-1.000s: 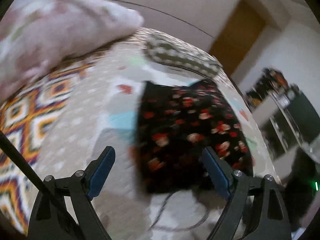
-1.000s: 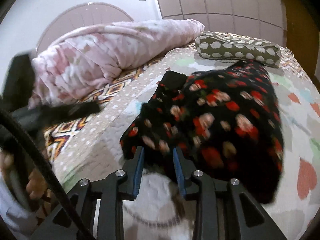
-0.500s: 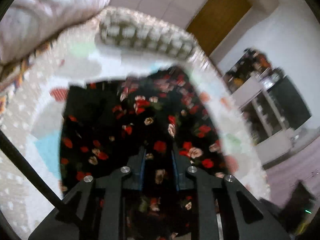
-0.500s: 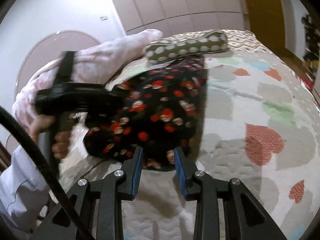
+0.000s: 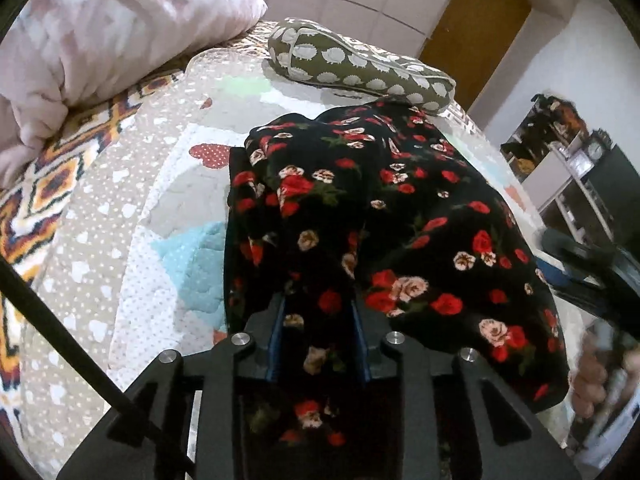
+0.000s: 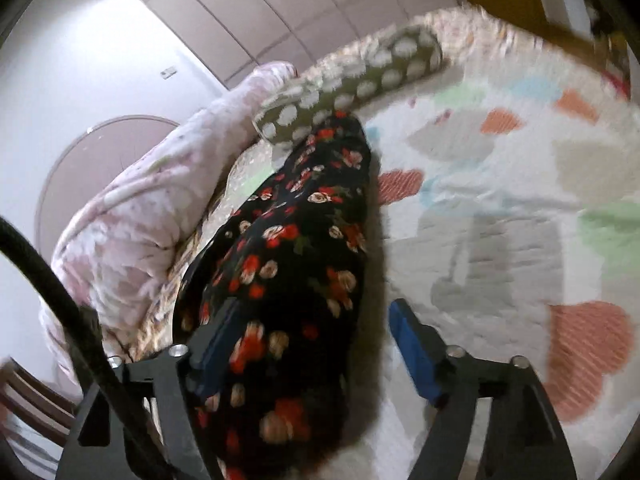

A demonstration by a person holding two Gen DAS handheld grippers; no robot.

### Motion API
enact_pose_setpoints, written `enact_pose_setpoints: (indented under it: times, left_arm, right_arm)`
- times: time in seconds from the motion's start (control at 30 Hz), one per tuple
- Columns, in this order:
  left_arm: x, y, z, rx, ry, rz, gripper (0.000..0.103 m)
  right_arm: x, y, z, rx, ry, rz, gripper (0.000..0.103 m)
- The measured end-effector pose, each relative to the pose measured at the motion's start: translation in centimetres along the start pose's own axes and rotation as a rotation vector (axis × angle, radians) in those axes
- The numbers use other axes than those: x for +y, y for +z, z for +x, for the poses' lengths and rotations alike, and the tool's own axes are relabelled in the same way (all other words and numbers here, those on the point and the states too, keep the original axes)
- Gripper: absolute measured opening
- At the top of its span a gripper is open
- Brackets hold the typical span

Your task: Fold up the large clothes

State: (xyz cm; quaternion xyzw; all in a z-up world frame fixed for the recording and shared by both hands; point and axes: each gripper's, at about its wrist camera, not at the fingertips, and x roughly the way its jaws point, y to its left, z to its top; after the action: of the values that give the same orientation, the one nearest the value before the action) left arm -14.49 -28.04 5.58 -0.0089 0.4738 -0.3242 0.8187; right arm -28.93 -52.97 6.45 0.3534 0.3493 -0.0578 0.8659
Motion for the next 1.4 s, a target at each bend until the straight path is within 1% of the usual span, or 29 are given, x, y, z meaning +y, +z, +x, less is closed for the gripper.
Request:
enact_pose_setpoints:
  times: [0.03, 0.1, 0.17, 0.2, 0.23, 0.27, 0.3, 0.33, 0.37, 0.4, 0.5, 0.57, 0.67, 0.77, 0.8, 0.83, 0.87, 0.9, 0.93, 0.97, 1.03, 1.07, 1.17, 1.23, 1.27, 1.3, 1.33, 1.37, 1.4]
  left_arm:
    - [0.6, -0.2, -0.2, -0.002, -0.006, -0.005, 0.033]
    - [1.3, -0.6, -0.1, -0.010, -0.024, -0.020, 0.037]
    - [1.8, -0.4, -0.1, -0.018, -0.041, -0.042, 0.040]
    - [2.0, -0.4, -0.1, -0.022, -0.047, -0.055, 0.041]
    - [2.2, -0.3, 0.0, -0.024, -0.051, -0.065, 0.041]
    - [2.4, -0.3, 0.1, -0.026, -0.052, -0.076, 0.041]
    - [2.3, -0.2, 0.1, -0.027, -0.054, -0.085, 0.041]
    - [2.1, 0.0, 0.0, -0.027, -0.052, -0.091, 0.039]
    - [1.7, 0.4, 0.0, -0.027, -0.050, -0.092, 0.038]
    - [1.0, 1.0, 0.0, -0.030, -0.044, -0.079, 0.037]
    - [-0.9, 2.4, 0.7, -0.027, -0.033, -0.036, 0.035]
    - [-2.2, 3.4, 1.5, -0.024, -0.041, -0.010, 0.034]
    - [-3.7, 4.6, 2.6, -0.029, -0.036, 0.036, 0.034]
    - [-4.9, 4.8, 4.6, -0.001, -0.020, 0.057, 0.036]
    - [-5.0, 4.7, 5.1, 0.000, -0.010, 0.057, 0.040]
    - [-5.0, 4.4, 5.4, -0.004, -0.005, 0.053, 0.047]
    - [-4.8, 4.2, 5.5, -0.011, -0.005, 0.042, 0.051]
    - [-4.3, 4.1, 5.6, -0.014, -0.006, 0.014, 0.061]
    - [-4.0, 4.2, 5.7, -0.009, -0.003, -0.006, 0.071]
    - [-3.4, 4.4, 5.8, 0.008, -0.009, -0.037, 0.073]
    - [-2.1, 4.7, 5.3, 0.050, -0.063, -0.107, 0.073]
    - [-1.9, 4.6, 4.7, 0.053, -0.067, -0.121, 0.073]
    - [-1.9, 4.2, 1.9, 0.022, -0.035, -0.108, 0.073]
    - [-1.9, 3.7, 0.3, 0.000, -0.028, -0.103, 0.073]
    - [-1.8, 3.4, -0.5, -0.009, -0.028, -0.105, 0.073]
    - [-1.7, 2.8, -1.2, -0.013, -0.022, -0.108, 0.073]
    - [-1.6, 2.3, -1.7, -0.012, -0.015, -0.111, 0.073]
    - [-1.4, 2.0, -1.9, -0.011, -0.007, -0.113, 0.073]
    - [-1.2, 1.4, -2.2, -0.009, 0.007, -0.112, 0.073]
  right_arm:
    - [-0.3, 0.5, 1.3, 0.013, -0.002, 0.006, 0.084]
    - [-0.7, 1.1, 3.4, 0.047, 0.024, 0.013, 0.095]
    - [-1.4, 1.3, 5.7, 0.080, 0.102, 0.073, 0.096]
    - [-1.6, 1.3, 6.6, 0.112, 0.142, 0.103, 0.094]
    - [-1.8, 1.4, 7.4, 0.142, 0.182, 0.130, 0.088]
    - [-1.9, 1.4, 7.8, 0.160, 0.204, 0.155, 0.072]
    - [-1.6, 1.8, 7.5, 0.153, 0.199, 0.151, 0.060]
    - [-1.2, 2.1, 7.0, 0.144, 0.203, 0.131, 0.055]
    - [-0.8, 2.5, 6.2, 0.127, 0.211, 0.104, 0.049]
    - [-0.6, 2.8, 5.6, 0.110, 0.216, 0.088, 0.047]
    - [-0.7, 3.9, 4.1, 0.053, 0.213, 0.083, 0.045]
    - [-1.8, 4.9, 3.2, 0.007, 0.208, 0.114, 0.045]
    - [-3.5, 5.7, 2.5, -0.029, 0.187, 0.144, 0.045]
    - [-5.8, 5.2, 3.5, -0.024, 0.155, 0.187, 0.045]
    - [-6.5, 4.7, 4.2, -0.008, 0.133, 0.187, 0.047]
    - [-7.0, 4.3, 4.5, -0.006, 0.126, 0.190, 0.049]
    - [-7.6, 4.1, 4.6, -0.011, 0.124, 0.206, 0.054]
    - [-8.0, 4.0, 4.5, -0.012, 0.120, 0.220, 0.062]
    - [-8.0, 4.1, 4.3, -0.008, 0.095, 0.219, 0.066]
    - [-7.6, 4.3, 3.9, -0.008, 0.069, 0.203, 0.069]
    - [-6.0, 4.9, 2.0, -0.039, -0.004, 0.128, 0.069]
    - [-4.9, 5.1, 0.8, -0.064, -0.037, 0.081, 0.069]
    - [-2.0, 5.3, -2.4, -0.123, -0.064, -0.034, 0.069]
    - [0.1, 4.7, -4.3, -0.142, -0.029, -0.091, 0.069]
    - [1.1, 4.0, -4.9, -0.137, 0.000, -0.116, 0.066]
    - [1.8, 3.2, -5.2, -0.122, 0.032, -0.133, 0.055]
    - [2.0, 2.3, -5.2, -0.100, 0.056, -0.140, 0.048]
    - [2.2, 1.5, -4.9, -0.075, 0.072, -0.143, 0.035]
    - [2.3, 0.3, -4.3, -0.041, 0.068, -0.153, 0.026]
